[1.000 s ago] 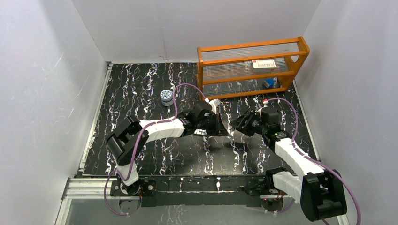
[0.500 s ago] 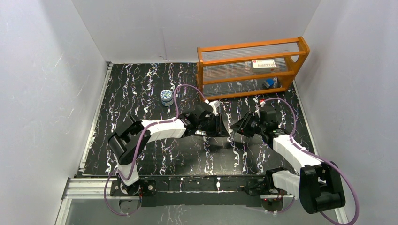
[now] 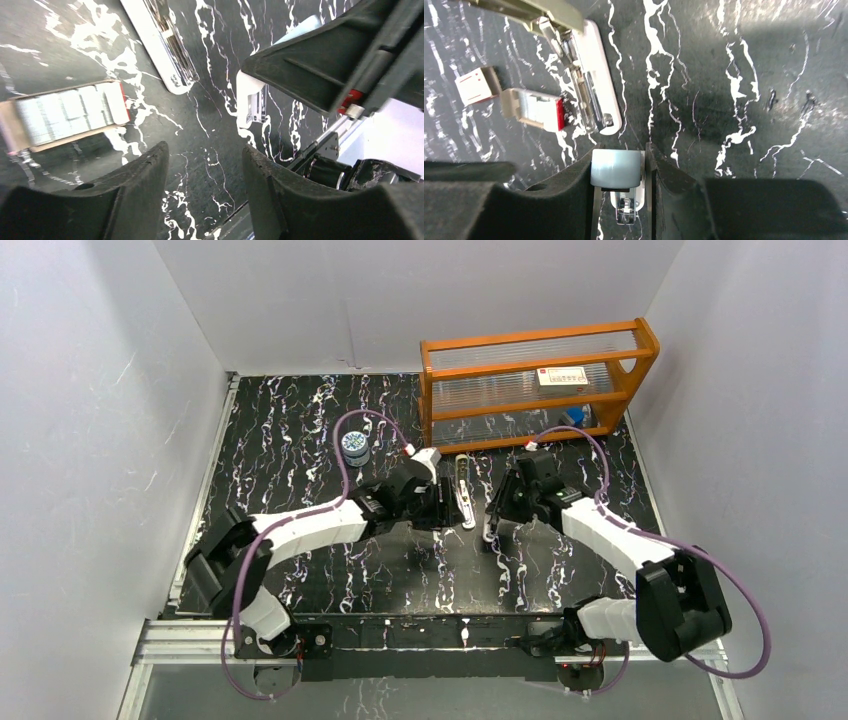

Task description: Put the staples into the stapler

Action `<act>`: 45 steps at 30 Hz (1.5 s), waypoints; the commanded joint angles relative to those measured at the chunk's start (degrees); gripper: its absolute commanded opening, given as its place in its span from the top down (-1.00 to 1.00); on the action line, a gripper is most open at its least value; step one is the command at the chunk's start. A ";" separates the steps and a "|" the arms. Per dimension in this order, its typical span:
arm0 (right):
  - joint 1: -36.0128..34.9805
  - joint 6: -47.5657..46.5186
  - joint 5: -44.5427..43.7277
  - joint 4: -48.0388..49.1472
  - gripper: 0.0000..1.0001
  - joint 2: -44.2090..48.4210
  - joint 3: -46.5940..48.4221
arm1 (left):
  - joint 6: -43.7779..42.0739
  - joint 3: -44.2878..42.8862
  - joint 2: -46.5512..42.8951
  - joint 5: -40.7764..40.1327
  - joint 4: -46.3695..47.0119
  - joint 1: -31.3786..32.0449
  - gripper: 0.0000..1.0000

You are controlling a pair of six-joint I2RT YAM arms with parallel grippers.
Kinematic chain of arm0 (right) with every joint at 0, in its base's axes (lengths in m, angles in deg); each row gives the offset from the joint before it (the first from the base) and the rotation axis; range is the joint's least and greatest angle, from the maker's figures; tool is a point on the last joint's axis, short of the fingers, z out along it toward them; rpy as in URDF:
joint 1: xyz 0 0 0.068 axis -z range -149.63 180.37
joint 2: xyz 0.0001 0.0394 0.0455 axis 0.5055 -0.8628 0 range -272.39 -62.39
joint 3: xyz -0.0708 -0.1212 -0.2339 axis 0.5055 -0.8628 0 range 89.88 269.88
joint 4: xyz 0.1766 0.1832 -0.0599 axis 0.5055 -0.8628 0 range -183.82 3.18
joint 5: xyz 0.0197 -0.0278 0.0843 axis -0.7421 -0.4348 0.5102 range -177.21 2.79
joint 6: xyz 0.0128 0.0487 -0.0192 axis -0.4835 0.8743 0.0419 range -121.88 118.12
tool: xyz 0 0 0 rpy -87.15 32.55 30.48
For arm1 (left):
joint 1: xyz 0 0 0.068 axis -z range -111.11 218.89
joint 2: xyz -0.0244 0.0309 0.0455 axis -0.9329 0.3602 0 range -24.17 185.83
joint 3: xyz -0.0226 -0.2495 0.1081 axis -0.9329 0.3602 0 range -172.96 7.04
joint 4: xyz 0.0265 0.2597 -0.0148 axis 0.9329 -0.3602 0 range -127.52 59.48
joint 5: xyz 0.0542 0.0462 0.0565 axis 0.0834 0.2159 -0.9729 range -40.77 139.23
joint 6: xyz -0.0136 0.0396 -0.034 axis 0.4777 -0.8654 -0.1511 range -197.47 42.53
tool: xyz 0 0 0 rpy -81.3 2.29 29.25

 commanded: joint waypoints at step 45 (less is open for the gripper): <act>-4.92 -5.14 -19.23 -9.46 0.04 -18.74 15.00 | -4.50 11.57 -17.85 -15.79 -9.46 -4.51 -0.36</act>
